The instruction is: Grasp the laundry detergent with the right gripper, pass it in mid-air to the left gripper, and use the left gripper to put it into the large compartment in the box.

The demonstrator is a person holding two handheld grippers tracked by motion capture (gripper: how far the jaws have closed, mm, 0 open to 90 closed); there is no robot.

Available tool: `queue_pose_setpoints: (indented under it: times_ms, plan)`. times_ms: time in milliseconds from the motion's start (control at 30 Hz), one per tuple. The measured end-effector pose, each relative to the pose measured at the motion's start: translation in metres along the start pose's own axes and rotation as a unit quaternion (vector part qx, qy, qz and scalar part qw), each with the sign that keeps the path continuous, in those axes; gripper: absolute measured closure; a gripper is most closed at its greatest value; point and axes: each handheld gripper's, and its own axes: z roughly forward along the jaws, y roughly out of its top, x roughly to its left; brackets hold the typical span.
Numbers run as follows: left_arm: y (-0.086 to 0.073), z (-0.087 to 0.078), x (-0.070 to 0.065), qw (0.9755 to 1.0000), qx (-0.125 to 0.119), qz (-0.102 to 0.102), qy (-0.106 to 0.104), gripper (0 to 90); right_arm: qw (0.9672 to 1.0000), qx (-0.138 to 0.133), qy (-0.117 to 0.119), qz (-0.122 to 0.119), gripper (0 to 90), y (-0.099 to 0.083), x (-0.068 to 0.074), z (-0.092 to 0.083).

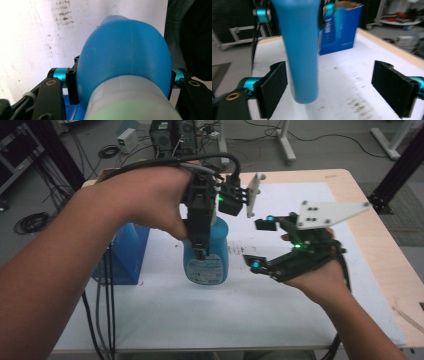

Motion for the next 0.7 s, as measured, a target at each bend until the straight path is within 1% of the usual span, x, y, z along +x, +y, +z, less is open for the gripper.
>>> queue_pose_setpoints:
  times_ms: [100,133,200,267,300,333,367,400,467,533,567,600,633,700]
  plan:
    - [-0.003,-0.001,0.001,1.0000,0.000,-0.005,-0.002,38.1,1.0000,-0.007,-0.002,-0.004,12.4,0.004,-0.001,-0.006]
    - [-0.004,-0.002,0.001,1.0000,0.001,-0.007,-0.003,38.1,0.9999,-0.008,-0.009,-0.011,12.4,0.008,-0.001,-0.012]
    - [-0.007,-0.004,0.002,0.9999,0.001,-0.013,-0.004,38.1,0.9998,-0.004,-0.014,-0.016,11.7,0.011,-0.002,-0.016]
    - [-0.010,-0.008,0.002,0.9997,0.000,-0.024,-0.006,38.0,0.9996,0.004,-0.019,-0.019,9.9,0.015,-0.005,-0.020]
    - [-0.013,-0.011,0.002,0.9996,-0.002,-0.028,-0.007,38.0,0.9994,0.019,-0.017,-0.025,9.8,0.018,-0.006,-0.022]
    - [-0.015,-0.013,0.002,0.9995,-0.003,-0.031,-0.007,38.0,0.9994,0.019,-0.017,-0.025,9.8,0.018,-0.006,-0.022]
    - [-0.019,-0.019,0.003,0.9992,-0.004,-0.040,-0.009,38.0,0.9992,0.026,-0.013,-0.026,9.8,0.019,-0.007,-0.023]
    - [-0.020,-0.020,0.003,0.9991,-0.005,-0.042,-0.010,37.9,0.9984,0.045,-0.012,-0.033,3.9,0.022,-0.009,-0.023]
    - [-0.025,-0.025,0.003,0.9986,-0.004,-0.050,-0.012,37.9,0.9976,0.060,-0.015,-0.033,2.9,0.024,-0.010,-0.023]
    - [-0.030,-0.031,0.003,0.9979,-0.004,-0.063,-0.015,37.9,0.9957,0.082,-0.014,-0.042,2.2,0.028,-0.011,-0.023]
    - [-0.034,-0.034,0.003,0.9973,-0.003,-0.072,-0.016,37.9,0.9950,0.088,-0.013,-0.045,2.2,0.030,-0.012,-0.023]
    - [-0.037,-0.037,0.004,0.9971,-0.002,-0.075,-0.015,37.9,0.9938,0.100,-0.009,-0.048,1.4,0.033,-0.012,-0.023]
    - [-0.040,-0.040,0.004,0.9964,-0.001,-0.084,-0.015,37.9,0.9925,0.109,-0.012,-0.055,0.7,0.035,-0.013,-0.023]
    - [-0.047,-0.046,0.005,0.9953,0.001,-0.096,-0.014,37.9,0.9896,0.132,-0.005,-0.058,0.5,0.039,-0.015,-0.023]
